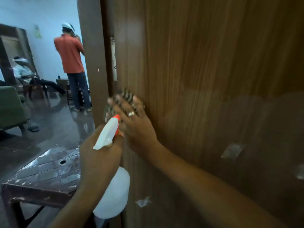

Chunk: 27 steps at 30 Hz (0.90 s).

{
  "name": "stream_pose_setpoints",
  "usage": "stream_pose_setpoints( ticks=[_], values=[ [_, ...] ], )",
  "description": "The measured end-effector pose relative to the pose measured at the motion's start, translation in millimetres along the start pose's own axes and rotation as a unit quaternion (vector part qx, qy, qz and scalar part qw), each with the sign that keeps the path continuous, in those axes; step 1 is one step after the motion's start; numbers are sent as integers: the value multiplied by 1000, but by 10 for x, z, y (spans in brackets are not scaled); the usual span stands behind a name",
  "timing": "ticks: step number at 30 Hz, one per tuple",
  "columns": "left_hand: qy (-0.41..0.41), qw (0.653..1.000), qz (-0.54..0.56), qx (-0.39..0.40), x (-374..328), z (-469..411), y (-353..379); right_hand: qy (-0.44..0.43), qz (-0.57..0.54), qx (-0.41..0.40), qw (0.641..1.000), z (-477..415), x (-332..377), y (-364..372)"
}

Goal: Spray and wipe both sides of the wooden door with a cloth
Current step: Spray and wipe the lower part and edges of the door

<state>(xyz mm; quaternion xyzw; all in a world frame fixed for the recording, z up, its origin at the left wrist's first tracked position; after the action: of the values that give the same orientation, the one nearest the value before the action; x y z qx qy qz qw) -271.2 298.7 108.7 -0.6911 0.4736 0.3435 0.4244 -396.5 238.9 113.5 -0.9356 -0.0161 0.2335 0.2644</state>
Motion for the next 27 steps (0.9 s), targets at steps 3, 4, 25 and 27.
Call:
stream_pose_setpoints(
  ticks=[3,4,25,27],
  values=[
    [14,1000,17,-11,237,120,53,-45,31,10,998,706,-22,100],
    [18,1000,23,-9,301,167,79,-43,49,13,998,872,-100,59],
    [72,993,75,58,-39,524,551,205,114,-130,963,938,-1022,-1131],
    [89,991,80,61,-166,500,589,208,88,-130,965,521,-976,-1115]
  ],
)
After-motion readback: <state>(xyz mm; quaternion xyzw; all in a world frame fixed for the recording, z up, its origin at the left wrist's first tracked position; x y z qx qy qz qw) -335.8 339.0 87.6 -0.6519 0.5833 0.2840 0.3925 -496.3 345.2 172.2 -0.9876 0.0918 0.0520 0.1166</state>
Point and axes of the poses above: each hand's wrist, its own z-axis away from the middle knuckle, its own y-axis out of the palm, x = y × z, the point moved 4 cm from there along -z, towards the middle knuckle, and after that the axes turned 14 degrees about -z, right-handed, at the moved point
